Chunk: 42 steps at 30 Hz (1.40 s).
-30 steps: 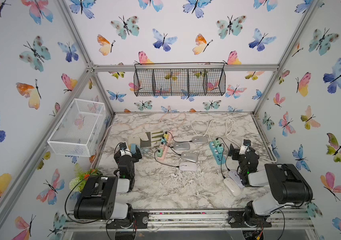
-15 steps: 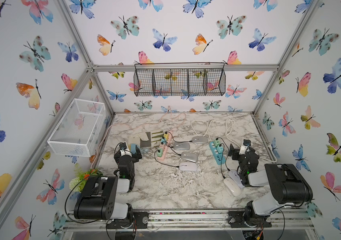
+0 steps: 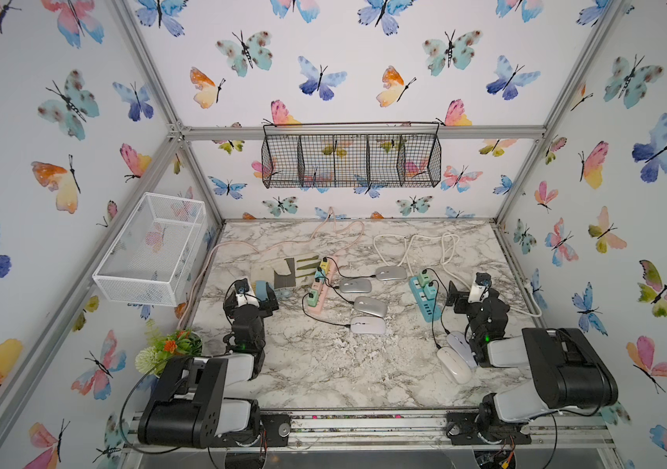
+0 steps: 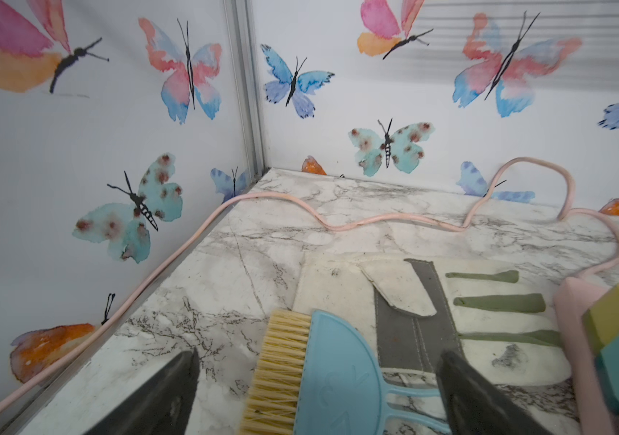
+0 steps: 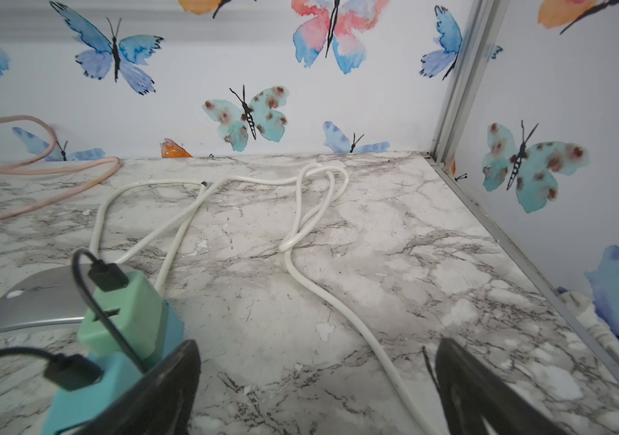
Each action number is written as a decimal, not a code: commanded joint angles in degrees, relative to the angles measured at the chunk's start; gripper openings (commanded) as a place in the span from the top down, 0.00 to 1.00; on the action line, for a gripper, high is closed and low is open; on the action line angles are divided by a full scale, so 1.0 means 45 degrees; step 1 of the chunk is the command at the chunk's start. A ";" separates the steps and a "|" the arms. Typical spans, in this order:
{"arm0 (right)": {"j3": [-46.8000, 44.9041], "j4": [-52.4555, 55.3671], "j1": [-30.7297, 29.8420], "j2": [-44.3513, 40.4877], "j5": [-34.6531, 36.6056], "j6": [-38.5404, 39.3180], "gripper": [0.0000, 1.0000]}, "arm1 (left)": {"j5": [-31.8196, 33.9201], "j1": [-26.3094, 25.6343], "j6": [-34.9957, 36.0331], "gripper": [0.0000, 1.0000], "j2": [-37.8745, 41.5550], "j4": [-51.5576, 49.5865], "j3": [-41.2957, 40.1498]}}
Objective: Unplug the wireless mouse
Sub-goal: Pick up the mouse from the center of the board.
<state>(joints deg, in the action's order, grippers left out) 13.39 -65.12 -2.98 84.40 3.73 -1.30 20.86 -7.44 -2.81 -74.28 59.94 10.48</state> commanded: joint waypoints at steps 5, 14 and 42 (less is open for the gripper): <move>-0.0032 0.2564 -0.0060 -0.3673 0.0159 -0.0983 0.02 | 0.1820 -0.1614 -0.0634 0.02 0.3981 -0.4787 0.0669; 0.2701 1.0948 -0.0069 -0.6655 0.4268 -0.6278 0.02 | 0.1573 -0.1744 -0.5070 0.02 0.5501 -1.1953 0.3942; 0.4864 1.1285 -0.0284 -0.2799 -0.7348 -0.5011 0.02 | -0.2488 -0.4894 -0.6331 0.02 0.2620 -1.5018 0.6636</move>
<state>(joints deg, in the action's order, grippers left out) 35.05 -10.87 -3.51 70.87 -21.19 -24.34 8.67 -27.44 -29.76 -61.25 -7.55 38.87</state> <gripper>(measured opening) 0.982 0.984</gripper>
